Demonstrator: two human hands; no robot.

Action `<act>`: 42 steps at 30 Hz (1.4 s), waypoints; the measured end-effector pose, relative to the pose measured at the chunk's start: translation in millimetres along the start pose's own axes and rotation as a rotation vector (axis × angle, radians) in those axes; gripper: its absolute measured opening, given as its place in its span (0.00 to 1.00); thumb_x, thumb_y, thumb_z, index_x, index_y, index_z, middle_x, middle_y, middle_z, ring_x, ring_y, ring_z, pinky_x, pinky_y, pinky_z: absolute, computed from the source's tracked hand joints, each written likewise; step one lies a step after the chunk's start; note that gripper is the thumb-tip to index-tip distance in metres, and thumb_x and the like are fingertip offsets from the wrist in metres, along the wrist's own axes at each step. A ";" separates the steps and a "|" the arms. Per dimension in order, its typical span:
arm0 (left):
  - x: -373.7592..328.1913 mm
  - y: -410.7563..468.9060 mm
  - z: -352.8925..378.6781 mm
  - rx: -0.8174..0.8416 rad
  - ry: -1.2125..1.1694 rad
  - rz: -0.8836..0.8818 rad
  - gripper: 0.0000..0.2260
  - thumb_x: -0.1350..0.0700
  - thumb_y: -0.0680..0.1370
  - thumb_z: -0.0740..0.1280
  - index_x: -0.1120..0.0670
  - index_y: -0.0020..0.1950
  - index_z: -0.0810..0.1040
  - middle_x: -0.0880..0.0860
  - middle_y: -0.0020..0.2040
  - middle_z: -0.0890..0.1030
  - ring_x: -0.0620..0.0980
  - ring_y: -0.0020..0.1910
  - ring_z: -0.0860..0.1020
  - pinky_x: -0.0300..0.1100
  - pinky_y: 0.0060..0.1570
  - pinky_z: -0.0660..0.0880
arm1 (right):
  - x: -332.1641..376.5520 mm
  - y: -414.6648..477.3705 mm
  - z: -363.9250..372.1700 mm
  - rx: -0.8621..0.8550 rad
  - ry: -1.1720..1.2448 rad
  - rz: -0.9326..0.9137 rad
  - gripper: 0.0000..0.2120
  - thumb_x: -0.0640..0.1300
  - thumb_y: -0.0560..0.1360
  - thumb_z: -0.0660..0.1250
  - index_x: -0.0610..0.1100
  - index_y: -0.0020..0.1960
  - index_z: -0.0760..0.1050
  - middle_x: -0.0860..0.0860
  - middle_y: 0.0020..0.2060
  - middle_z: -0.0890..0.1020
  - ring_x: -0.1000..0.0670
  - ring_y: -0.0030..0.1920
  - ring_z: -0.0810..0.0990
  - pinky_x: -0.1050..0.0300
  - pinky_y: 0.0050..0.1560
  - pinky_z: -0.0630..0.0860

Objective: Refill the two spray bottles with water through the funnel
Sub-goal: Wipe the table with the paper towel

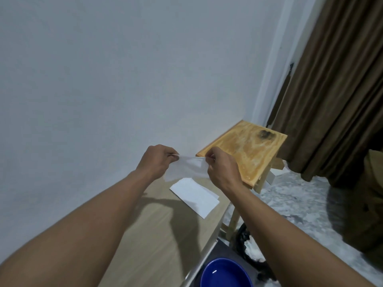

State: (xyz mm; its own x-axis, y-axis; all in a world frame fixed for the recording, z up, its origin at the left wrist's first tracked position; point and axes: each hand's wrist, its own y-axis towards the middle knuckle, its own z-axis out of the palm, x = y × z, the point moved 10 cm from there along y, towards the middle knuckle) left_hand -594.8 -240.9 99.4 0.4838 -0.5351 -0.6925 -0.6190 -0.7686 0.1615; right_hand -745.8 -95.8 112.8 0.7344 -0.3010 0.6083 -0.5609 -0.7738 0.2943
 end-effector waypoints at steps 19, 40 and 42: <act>99.9 -290.7 -212.1 -0.363 -0.185 -0.248 0.03 0.56 0.76 0.74 0.51 0.47 0.87 0.44 0.45 0.86 0.38 0.49 0.82 0.22 0.42 0.70 | 230.6 -154.8 69.5 0.263 0.202 -0.209 0.09 0.36 0.79 0.65 0.47 0.49 0.81 0.53 0.41 0.81 0.61 0.38 0.76 0.70 0.28 0.66; 328.4 -697.1 -315.2 -0.464 -0.043 -0.865 0.09 0.54 0.75 0.75 0.57 0.52 0.85 0.51 0.43 0.80 0.48 0.42 0.77 0.37 0.39 0.68 | 429.7 -472.8 326.4 0.887 0.295 -0.424 0.05 0.35 0.75 0.71 0.42 0.47 0.84 0.53 0.39 0.82 0.56 0.39 0.78 0.77 0.36 0.68; 354.5 -718.0 -315.4 -0.459 -0.048 -0.925 0.11 0.54 0.74 0.75 0.58 0.53 0.85 0.52 0.46 0.83 0.49 0.44 0.78 0.39 0.43 0.71 | 434.8 -493.3 354.0 0.928 0.275 -0.414 0.05 0.35 0.75 0.71 0.43 0.46 0.84 0.52 0.39 0.82 0.54 0.41 0.79 0.76 0.35 0.68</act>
State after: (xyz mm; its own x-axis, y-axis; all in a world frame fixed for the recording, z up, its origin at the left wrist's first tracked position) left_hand 216.2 10.6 -40.3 0.6187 0.3400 -0.7082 0.2831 -0.9374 -0.2027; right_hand -14.5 -42.2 -28.8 0.6245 0.1312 0.7699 0.3118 -0.9457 -0.0918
